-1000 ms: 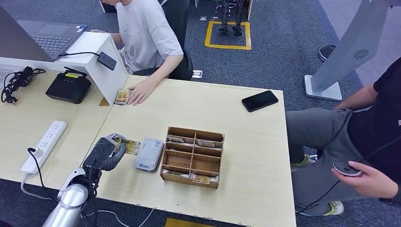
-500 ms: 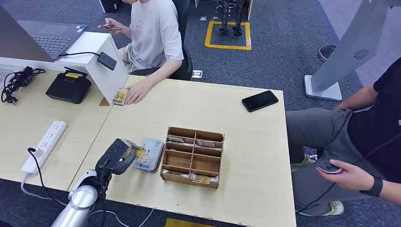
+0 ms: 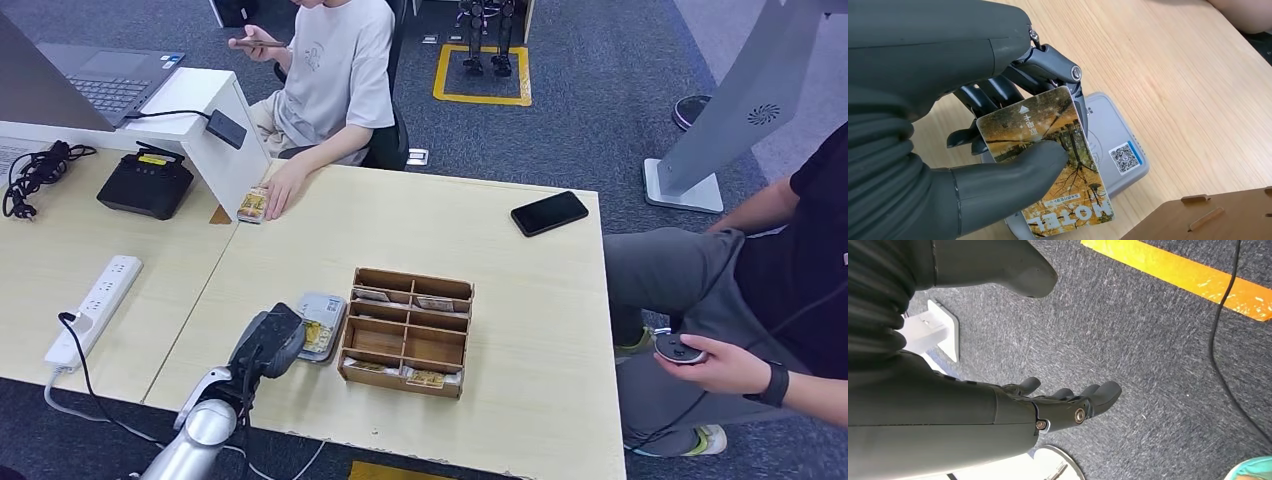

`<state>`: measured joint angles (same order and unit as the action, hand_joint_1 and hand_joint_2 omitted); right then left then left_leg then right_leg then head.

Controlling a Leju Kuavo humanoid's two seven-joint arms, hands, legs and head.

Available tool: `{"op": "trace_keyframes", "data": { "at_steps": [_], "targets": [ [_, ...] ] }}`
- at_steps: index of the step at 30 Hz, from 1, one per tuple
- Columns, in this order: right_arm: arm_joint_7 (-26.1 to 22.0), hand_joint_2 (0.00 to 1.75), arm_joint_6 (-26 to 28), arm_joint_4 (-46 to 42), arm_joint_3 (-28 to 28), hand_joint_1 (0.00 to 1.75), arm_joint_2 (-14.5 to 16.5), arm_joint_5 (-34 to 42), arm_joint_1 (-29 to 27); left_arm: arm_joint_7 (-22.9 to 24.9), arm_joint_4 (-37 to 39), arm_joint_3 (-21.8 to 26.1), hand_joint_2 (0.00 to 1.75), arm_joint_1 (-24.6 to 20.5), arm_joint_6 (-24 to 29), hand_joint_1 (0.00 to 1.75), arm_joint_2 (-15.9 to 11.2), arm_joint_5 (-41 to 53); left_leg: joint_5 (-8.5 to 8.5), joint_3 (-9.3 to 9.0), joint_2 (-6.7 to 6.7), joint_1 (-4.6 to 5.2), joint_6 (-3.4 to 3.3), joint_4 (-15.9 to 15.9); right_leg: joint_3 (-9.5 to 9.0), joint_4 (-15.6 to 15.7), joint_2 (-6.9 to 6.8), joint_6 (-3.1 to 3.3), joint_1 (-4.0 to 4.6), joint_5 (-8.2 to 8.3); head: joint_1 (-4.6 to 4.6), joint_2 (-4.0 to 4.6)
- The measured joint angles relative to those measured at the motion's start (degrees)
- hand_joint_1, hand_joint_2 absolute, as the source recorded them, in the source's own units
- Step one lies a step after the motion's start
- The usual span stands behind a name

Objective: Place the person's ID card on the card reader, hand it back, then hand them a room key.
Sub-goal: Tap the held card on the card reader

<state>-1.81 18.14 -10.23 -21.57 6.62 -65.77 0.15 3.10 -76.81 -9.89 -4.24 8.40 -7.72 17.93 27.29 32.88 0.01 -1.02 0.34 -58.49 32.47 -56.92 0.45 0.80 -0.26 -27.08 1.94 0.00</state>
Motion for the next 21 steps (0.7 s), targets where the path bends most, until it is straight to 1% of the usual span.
{"op": "trace_keyframes", "data": {
  "at_steps": [8, 16, 21],
  "targets": [
    [-0.16, 1.75, 0.13, -0.02, 0.0, 0.0, 0.03, -0.16, 0.01, -0.04, 1.25, -0.01, 1.75, -0.24, 0.5, 1.75, 0.73, -0.95, 0.0, 0.01, 0.0, 0.0, 0.0, 0.0, 0.0, 0.0, 0.0, 0.0, 0.0, 0.0, -0.01, 0.0],
    [0.09, 1.75, 0.28, -0.02, 0.02, 0.0, 0.3, -0.95, 0.09, -1.41, 4.37, -0.01, 1.75, -1.12, 5.4, 1.75, 3.91, -2.85, 0.0, 0.01, -0.01, 0.01, 0.0, 0.0, -0.02, 0.01, -0.04, -0.01, -0.01, 0.0, -0.01, 0.0],
    [-0.03, 1.75, 0.14, -0.02, 0.15, 0.0, 0.32, -1.47, 0.16, -1.25, 7.6, -0.01, 1.75, -3.06, 8.82, 1.75, 4.96, -2.81, 0.0, 0.0, -0.03, 0.01, 0.0, 0.0, -0.03, 0.0, -0.04, 0.0, -0.01, 0.01, -0.01, 0.0]
  ]
}}
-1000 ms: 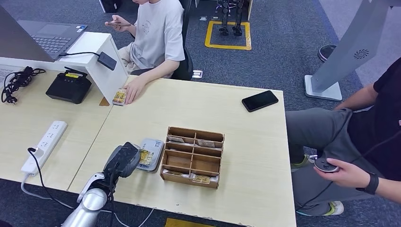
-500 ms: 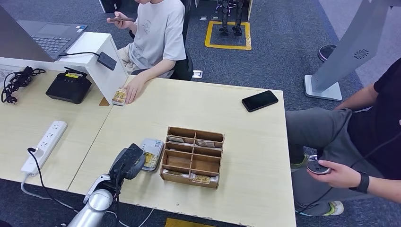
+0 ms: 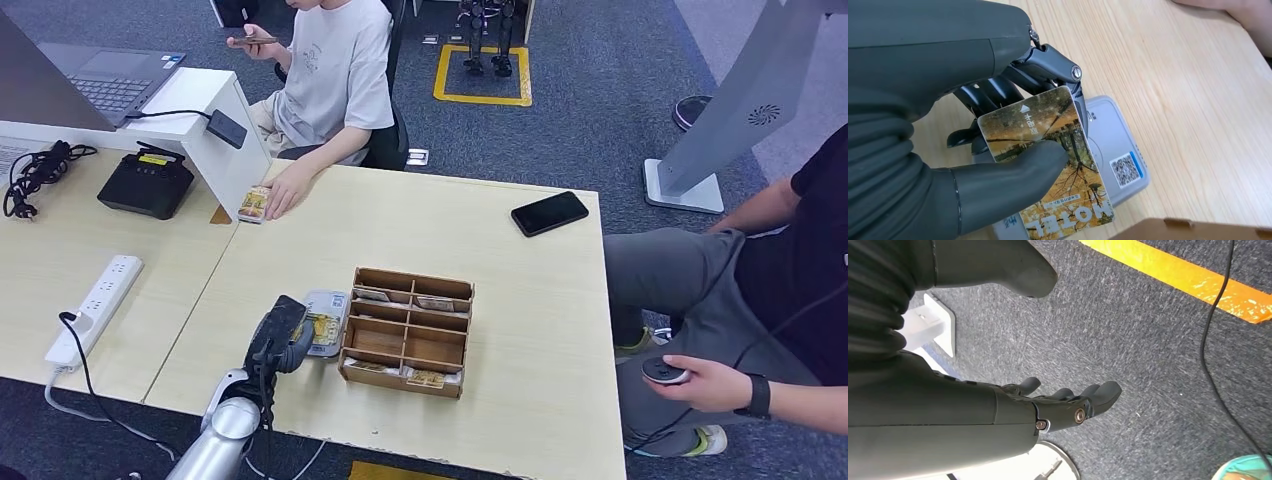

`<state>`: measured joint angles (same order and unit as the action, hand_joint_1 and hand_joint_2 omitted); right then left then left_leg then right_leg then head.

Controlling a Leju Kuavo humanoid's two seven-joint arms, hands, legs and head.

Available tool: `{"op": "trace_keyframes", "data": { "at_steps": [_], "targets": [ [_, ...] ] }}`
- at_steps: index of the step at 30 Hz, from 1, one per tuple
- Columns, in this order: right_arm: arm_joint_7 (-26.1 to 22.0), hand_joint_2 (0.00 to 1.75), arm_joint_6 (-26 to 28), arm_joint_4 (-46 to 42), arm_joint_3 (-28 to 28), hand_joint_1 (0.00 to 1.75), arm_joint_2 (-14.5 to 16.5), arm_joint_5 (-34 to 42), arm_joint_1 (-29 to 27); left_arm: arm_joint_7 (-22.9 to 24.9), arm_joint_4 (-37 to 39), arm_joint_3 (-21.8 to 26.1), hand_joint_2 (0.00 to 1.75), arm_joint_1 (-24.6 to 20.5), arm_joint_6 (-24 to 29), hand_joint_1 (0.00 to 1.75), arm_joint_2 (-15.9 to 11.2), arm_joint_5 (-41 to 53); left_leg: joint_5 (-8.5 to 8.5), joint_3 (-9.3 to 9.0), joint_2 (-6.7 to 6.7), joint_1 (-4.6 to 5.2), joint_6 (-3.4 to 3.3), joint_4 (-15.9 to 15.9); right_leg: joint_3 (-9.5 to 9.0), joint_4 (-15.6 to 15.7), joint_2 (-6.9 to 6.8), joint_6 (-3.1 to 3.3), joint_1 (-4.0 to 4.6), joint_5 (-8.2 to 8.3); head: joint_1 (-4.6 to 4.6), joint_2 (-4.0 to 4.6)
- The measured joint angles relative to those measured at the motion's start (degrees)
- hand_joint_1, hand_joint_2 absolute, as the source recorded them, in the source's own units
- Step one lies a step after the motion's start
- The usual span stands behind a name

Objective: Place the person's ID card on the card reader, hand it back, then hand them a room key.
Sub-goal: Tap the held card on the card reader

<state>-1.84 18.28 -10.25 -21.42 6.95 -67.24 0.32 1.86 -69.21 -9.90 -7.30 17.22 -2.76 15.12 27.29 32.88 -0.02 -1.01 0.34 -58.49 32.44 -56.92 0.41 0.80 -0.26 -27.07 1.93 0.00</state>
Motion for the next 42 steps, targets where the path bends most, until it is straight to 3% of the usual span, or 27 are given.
{"op": "trace_keyframes", "data": {
  "at_steps": [15, 29, 42],
  "targets": [
    [0.11, 1.75, -0.33, 0.0, 0.32, 0.0, 0.01, -1.05, 0.28, -0.02, 9.82, 0.06, 1.75, -4.47, 4.3, 1.75, 0.32, 6.8, 0.0, -0.15, -0.07, 0.0, 0.0, 0.0, -0.23, 0.0, -0.08, 0.0, 0.0, 0.0, -0.01, 0.0],
    [0.26, 1.75, -0.26, 0.0, 0.79, 0.0, 0.12, -1.33, 0.25, 1.84, 13.51, 0.27, 1.75, -4.87, 9.91, 1.75, 0.87, 22.64, -0.03, -0.25, -0.11, 0.02, 0.0, 0.01, -0.32, -0.03, -0.14, 0.0, -0.01, -0.01, -0.01, 0.0],
    [-0.19, 1.75, 0.13, 0.0, 0.79, 0.0, 0.14, -1.16, 0.11, -7.13, 9.72, 3.28, 1.75, -3.25, 2.84, 1.75, 2.34, 6.57, -0.07, -0.22, -0.18, 0.03, -0.04, 0.01, -0.29, -0.02, -0.18, 0.0, -0.03, 0.0, 0.01, 0.0]
  ]
}}
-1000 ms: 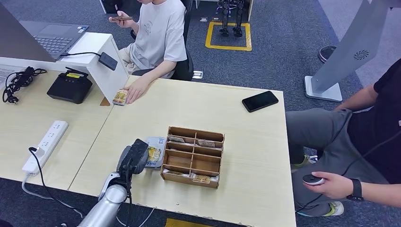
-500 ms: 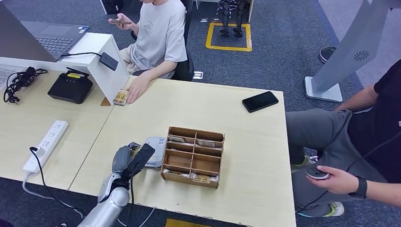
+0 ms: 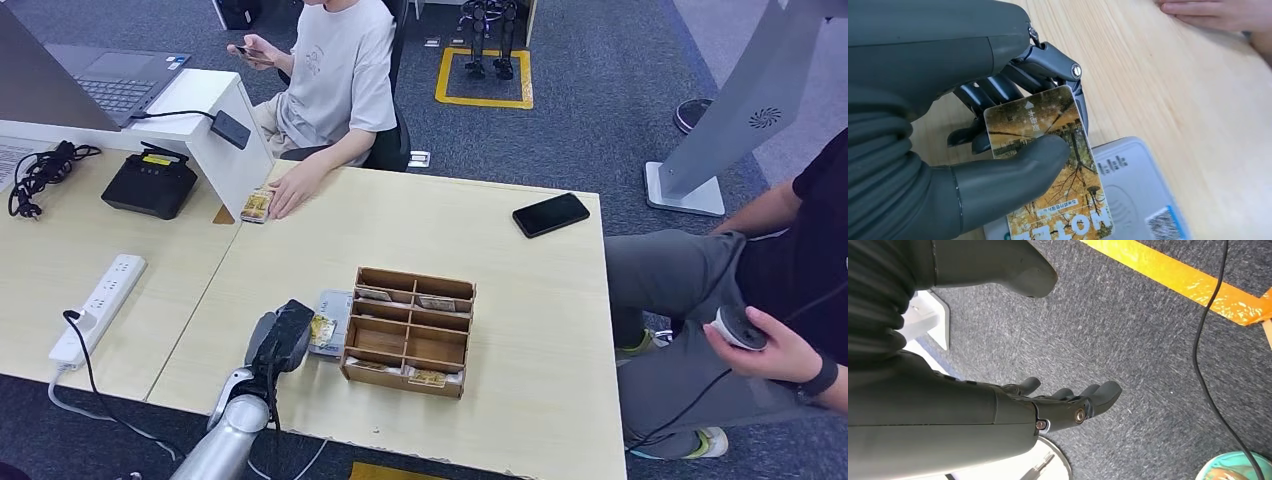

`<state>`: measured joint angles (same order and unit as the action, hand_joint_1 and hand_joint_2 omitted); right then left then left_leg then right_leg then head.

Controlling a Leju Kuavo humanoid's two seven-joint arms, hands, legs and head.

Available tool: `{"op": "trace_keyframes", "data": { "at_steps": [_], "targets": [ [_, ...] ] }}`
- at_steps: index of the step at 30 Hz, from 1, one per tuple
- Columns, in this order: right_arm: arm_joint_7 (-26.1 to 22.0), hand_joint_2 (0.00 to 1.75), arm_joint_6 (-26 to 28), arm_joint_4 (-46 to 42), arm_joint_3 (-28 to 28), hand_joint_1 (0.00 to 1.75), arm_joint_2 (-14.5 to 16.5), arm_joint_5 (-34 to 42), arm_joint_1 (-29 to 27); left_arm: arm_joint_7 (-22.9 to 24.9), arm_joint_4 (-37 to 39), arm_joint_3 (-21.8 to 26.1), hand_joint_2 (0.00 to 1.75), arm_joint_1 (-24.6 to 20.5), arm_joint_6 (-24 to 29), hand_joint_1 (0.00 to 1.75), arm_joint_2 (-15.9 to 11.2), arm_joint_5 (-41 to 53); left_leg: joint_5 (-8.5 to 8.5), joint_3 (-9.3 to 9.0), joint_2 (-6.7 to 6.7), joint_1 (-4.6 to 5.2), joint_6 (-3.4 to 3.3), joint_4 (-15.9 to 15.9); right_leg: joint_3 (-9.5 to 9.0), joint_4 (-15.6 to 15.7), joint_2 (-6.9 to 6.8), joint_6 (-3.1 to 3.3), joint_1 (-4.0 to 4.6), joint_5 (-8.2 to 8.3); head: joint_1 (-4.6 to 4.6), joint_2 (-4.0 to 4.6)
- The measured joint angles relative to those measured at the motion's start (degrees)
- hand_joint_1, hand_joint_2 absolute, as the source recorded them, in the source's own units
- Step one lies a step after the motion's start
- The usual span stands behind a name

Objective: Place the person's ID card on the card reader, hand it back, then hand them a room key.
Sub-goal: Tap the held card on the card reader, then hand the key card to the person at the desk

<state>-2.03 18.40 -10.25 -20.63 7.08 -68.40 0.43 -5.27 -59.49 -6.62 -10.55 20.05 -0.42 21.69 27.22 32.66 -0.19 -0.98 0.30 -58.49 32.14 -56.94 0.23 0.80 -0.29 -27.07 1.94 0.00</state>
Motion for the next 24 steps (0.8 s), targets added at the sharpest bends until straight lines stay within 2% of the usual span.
{"op": "trace_keyframes", "data": {
  "at_steps": [4, 8, 14, 17, 21, 24],
  "targets": [
    [-0.29, 1.75, 0.5, 0.02, -0.01, 0.0, 0.0, 0.02, -0.11, -4.76, -4.66, 0.17, 1.75, 0.93, -0.62, 1.75, -0.14, -9.2, -0.02, 0.08, 0.0, -0.01, 0.01, 0.0, 0.08, 0.0, 0.0, 0.0, 0.01, 0.0, -0.01, 0.0],
    [-0.39, 1.75, 0.63, 0.02, -0.02, 0.0, 0.0, 0.03, -0.16, -5.17, -9.56, 0.17, 1.75, 1.18, -0.98, 1.75, -0.42, -12.37, -0.02, 0.1, 0.0, -0.01, 0.01, 0.0, 0.11, 0.0, 0.01, 0.0, 0.0, 0.0, 0.0, 0.0],
    [-0.52, 1.75, 0.64, 0.02, -0.02, 0.0, 0.0, 0.03, -0.16, -6.09, -12.47, 0.17, 1.75, 1.47, -1.05, 1.75, -0.69, -14.25, -0.02, 0.12, 0.0, -0.01, 0.01, 0.0, 0.13, 0.0, 0.01, 0.0, 0.01, 0.0, 0.0, 0.0],
    [-0.62, 1.75, 0.7, 0.02, -0.02, 0.0, 0.0, 0.01, -0.17, -8.14, -14.62, 0.17, 1.75, 1.48, -1.51, 1.75, -0.7, -20.35, -0.02, 0.13, 0.01, -0.01, 0.01, 0.0, 0.14, 0.0, 0.01, 0.0, 0.01, 0.0, 0.0, 0.0],
    [-0.62, 1.75, 0.84, 0.02, -0.02, 0.0, 0.0, -0.13, -0.16, -8.58, -19.57, 0.17, 1.75, 0.7, -1.9, 1.75, -0.71, -31.4, -0.03, 0.13, 0.0, -0.01, 0.01, -0.01, 0.15, 0.0, 0.01, 0.0, 0.01, 0.0, -0.01, 0.0],
    [-0.62, 1.75, 0.89, 0.02, -0.01, 0.0, 0.0, -0.43, -0.15, -9.02, -22.88, 0.17, 1.75, -1.05, -0.41, 1.75, -0.96, -34.82, -0.03, 0.13, -0.01, -0.01, 0.01, -0.01, 0.14, 0.0, 0.0, 0.0, 0.01, 0.01, -0.01, 0.0]
  ]
}}
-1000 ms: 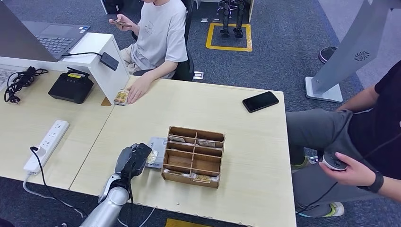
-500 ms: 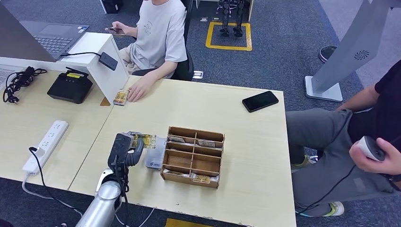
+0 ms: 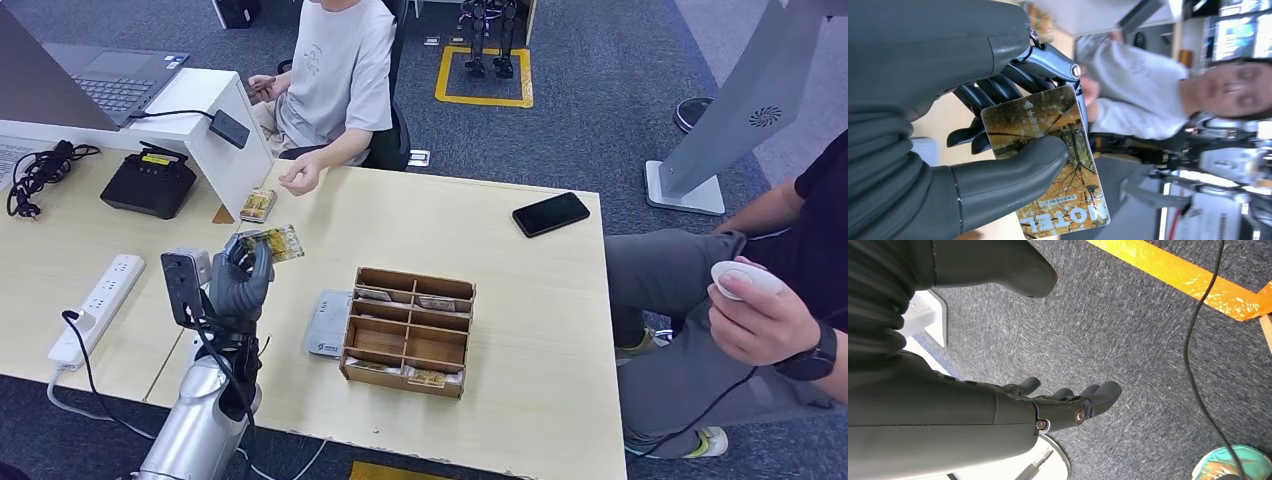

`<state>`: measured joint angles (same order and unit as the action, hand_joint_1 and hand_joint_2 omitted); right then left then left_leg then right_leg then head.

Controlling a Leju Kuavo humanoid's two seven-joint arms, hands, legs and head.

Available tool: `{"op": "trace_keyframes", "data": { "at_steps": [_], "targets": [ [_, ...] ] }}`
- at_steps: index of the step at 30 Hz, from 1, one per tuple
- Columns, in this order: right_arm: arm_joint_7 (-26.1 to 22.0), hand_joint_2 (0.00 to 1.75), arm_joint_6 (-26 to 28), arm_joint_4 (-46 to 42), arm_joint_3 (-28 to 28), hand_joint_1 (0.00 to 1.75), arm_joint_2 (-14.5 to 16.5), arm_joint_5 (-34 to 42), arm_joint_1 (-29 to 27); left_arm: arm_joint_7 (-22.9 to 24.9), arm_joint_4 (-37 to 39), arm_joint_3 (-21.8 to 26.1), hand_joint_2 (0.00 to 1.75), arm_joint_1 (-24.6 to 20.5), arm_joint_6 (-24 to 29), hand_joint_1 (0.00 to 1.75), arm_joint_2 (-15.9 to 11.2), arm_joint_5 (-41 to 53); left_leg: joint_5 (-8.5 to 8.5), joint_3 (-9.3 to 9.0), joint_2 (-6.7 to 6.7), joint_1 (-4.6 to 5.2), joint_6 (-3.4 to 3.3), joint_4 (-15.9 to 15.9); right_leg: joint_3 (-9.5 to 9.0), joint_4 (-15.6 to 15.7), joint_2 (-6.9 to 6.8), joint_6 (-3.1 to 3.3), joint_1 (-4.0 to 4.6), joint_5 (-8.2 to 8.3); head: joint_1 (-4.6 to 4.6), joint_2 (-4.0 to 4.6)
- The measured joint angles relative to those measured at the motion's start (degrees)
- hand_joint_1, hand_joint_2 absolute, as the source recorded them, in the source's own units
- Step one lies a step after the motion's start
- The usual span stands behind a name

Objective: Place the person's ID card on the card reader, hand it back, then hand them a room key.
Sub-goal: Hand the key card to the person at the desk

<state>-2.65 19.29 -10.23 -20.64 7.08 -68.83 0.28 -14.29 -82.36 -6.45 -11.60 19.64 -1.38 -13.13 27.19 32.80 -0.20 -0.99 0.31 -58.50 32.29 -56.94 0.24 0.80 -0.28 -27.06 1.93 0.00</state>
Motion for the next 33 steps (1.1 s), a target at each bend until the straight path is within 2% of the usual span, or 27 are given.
{"op": "trace_keyframes", "data": {
  "at_steps": [2, 4, 10, 14, 23, 28, 33],
  "targets": [
    [-0.01, 1.75, -0.05, 0.0, 0.02, 0.0, 0.0, -0.2, 0.01, -1.58, -1.38, 0.0, 1.75, -1.71, 2.48, 1.75, -0.52, 1.77, -0.01, 0.0, 0.0, 0.0, 0.01, 0.0, 0.0, 0.0, 0.0, 0.01, 0.0, 0.01, 0.0, 0.0],
    [-0.02, 1.75, -0.34, 0.0, 0.11, 0.0, 0.0, -0.52, 0.03, -3.74, -1.87, 0.0, 1.75, -3.61, 6.07, 1.75, -1.3, 7.65, -0.03, -0.01, -0.01, -0.01, 0.03, 0.0, 0.0, -0.01, 0.01, 0.01, 0.01, 0.01, 0.01, 0.0],
    [-0.21, 1.75, -2.56, -0.02, 0.87, 0.0, -0.01, -1.86, 0.46, -5.82, -0.01, -0.02, 1.75, -8.88, 17.95, 1.75, -4.71, 41.0, -0.05, -0.02, 0.01, -0.02, 0.06, 0.0, 0.01, -0.02, 0.02, 0.01, 0.01, 0.01, 0.01, 0.0],
    [-0.2, 1.75, -3.26, -0.02, 1.68, 0.0, -0.03, -2.7, 0.6, -7.18, 2.56, 0.57, 1.75, -12.26, 19.76, 1.75, -5.66, 54.08, -0.07, 0.0, 0.0, -0.01, 0.03, 0.0, 0.01, -0.02, 0.02, 0.01, 0.01, 0.02, -0.01, 0.0],
    [-0.21, 1.75, -3.3, -0.02, 2.35, 0.0, -0.04, -3.04, 0.58, -7.69, 5.35, 1.63, 1.75, -15.42, 19.91, 1.75, -5.51, 58.17, -0.07, -0.01, 0.04, 0.0, 0.03, 0.0, 0.03, 0.0, 0.07, 0.0, 0.0, 0.05, 0.0, 0.0],
    [-0.45, 1.75, -3.21, -0.01, 2.63, 0.0, -0.04, -3.12, 0.55, -7.28, 6.97, 2.03, 1.75, -16.87, 19.94, 1.75, -5.37, 65.47, -0.07, 0.0, 0.04, 0.0, 0.03, 0.0, 0.04, -0.01, 0.08, 0.0, 0.0, 0.05, 0.0, 0.0],
    [-0.42, 1.75, -3.16, 0.02, 2.99, 0.0, -0.11, -3.16, 0.24, -7.32, 8.65, 2.52, 1.75, -17.72, 19.94, 1.75, -5.16, 68.77, -0.07, -0.01, 0.06, 0.0, 0.03, 0.0, 0.04, -0.01, 0.1, 0.01, 0.0, 0.05, 0.01, 0.0]
  ]
}}
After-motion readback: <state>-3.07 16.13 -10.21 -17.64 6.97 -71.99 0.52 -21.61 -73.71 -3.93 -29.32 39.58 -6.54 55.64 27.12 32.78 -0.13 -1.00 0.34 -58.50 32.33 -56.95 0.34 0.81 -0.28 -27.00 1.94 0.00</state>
